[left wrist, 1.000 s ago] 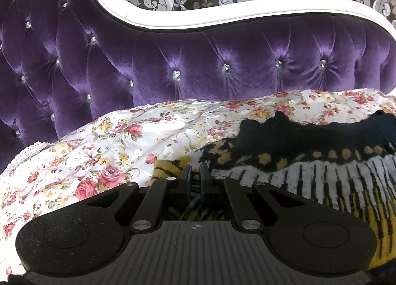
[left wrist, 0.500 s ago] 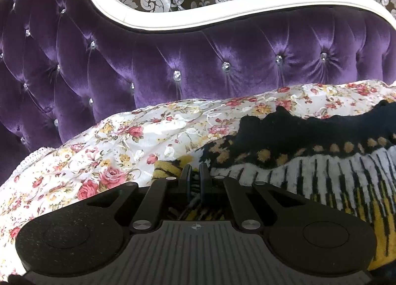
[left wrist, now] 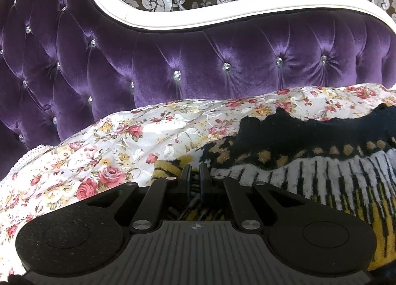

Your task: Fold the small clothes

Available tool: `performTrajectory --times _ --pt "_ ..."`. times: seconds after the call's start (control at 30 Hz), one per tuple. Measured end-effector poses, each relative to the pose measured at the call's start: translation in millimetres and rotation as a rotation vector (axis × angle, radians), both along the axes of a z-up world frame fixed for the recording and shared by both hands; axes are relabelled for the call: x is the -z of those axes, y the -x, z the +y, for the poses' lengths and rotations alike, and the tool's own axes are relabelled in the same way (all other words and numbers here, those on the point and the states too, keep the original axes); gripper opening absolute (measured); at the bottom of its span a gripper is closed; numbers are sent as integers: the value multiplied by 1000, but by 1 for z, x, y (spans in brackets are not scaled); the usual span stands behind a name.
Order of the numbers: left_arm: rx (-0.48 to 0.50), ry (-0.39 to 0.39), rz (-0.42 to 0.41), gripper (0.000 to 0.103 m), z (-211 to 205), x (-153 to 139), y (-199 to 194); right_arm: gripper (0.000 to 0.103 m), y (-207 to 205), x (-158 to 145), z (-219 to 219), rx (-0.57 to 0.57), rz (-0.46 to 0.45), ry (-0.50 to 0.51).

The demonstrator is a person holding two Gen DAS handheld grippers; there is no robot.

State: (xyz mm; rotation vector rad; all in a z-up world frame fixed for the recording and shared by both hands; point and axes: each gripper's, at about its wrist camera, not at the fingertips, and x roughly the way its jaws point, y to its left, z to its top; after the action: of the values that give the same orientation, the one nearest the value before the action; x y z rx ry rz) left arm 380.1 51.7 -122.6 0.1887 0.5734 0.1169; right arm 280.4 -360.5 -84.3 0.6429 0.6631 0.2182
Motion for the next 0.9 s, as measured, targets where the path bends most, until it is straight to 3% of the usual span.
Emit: performTrajectory --times 0.1,0.2,0.3,0.47,0.6,0.73,0.8,0.9 --pt "-1 4 0 7 -1 0 0 103 1 12 0 -24 36 -19" --pt "-1 2 0 7 0 0 -1 103 3 17 1 -58 3 -43" --pt "-3 -12 1 7 -2 0 -1 103 1 22 0 -132 -3 -169" --pt "-3 -22 4 7 -4 1 0 103 -1 22 5 -147 -10 -155" --pt "-2 -102 15 6 -15 2 -2 103 4 21 10 -147 -30 -118" --pt "8 -134 47 6 -16 0 -5 103 2 21 10 -153 -26 -113" --pt "17 -123 82 6 -15 -7 -7 103 1 22 5 -152 -21 -147" --pt "23 -37 146 7 -7 -26 -5 103 0 23 1 -149 -16 -179"
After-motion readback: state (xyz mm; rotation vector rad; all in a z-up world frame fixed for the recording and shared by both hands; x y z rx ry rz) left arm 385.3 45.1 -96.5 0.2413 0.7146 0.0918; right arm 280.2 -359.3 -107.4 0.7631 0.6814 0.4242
